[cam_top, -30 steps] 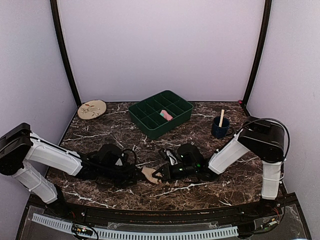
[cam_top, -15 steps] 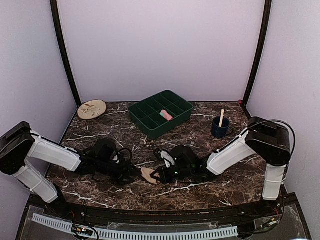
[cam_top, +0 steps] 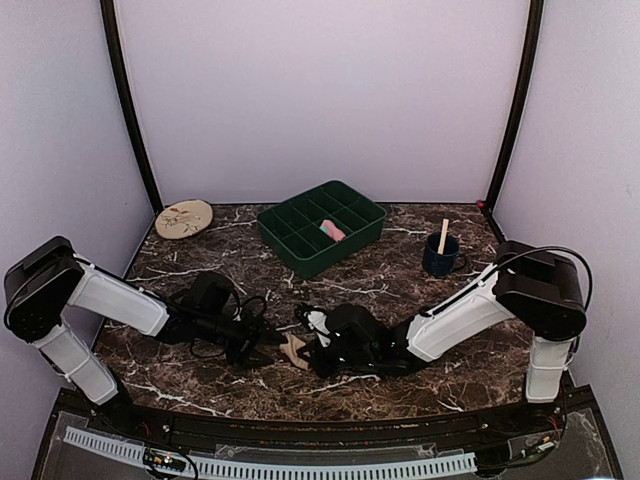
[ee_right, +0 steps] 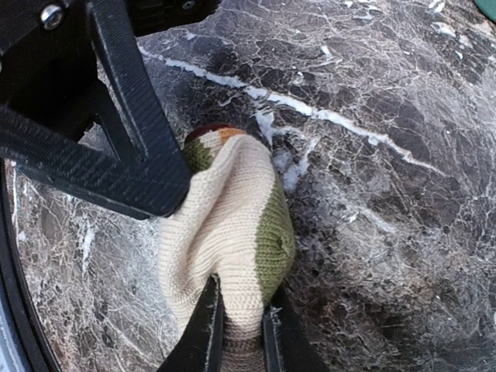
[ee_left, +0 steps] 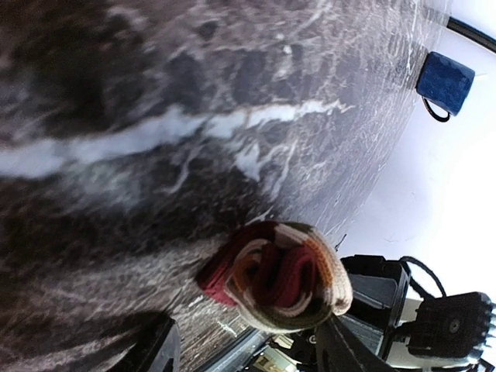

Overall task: Roll the socks
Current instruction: Roll the sock at the center of the board.

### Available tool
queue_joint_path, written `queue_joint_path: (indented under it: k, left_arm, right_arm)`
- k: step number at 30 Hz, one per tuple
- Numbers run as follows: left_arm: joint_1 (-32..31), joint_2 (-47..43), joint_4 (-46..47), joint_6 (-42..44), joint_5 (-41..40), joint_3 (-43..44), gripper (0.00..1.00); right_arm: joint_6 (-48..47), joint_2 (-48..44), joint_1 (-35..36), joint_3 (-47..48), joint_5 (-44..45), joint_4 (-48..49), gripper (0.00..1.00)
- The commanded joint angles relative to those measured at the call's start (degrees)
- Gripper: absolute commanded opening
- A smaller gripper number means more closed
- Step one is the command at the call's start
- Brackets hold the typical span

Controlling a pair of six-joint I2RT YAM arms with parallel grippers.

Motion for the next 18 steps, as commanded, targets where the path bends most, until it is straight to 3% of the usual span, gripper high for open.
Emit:
queue_joint_path:
  k: [1,9,18]
  left_arm:
    - [0.48,-3.63,-5.96,-4.53,1.3,-1.76,0.63]
    - [0.49,-9.61,-11.91,-8.08,1.48,2.44,0.64]
    - [0.47,-4.01,-8.45,-12.2,4.23,6.2,0.64]
  right_arm:
    - [-3.7,-0.07,2.1,-0.22,4.42,-4.15,0.0]
    - [-6.67,-0.43,4.31,-1.62,9.97,-2.19,0.0]
    - [-10.18,-1.14,6.71,-2.08,13.48,-0.49,0.0]
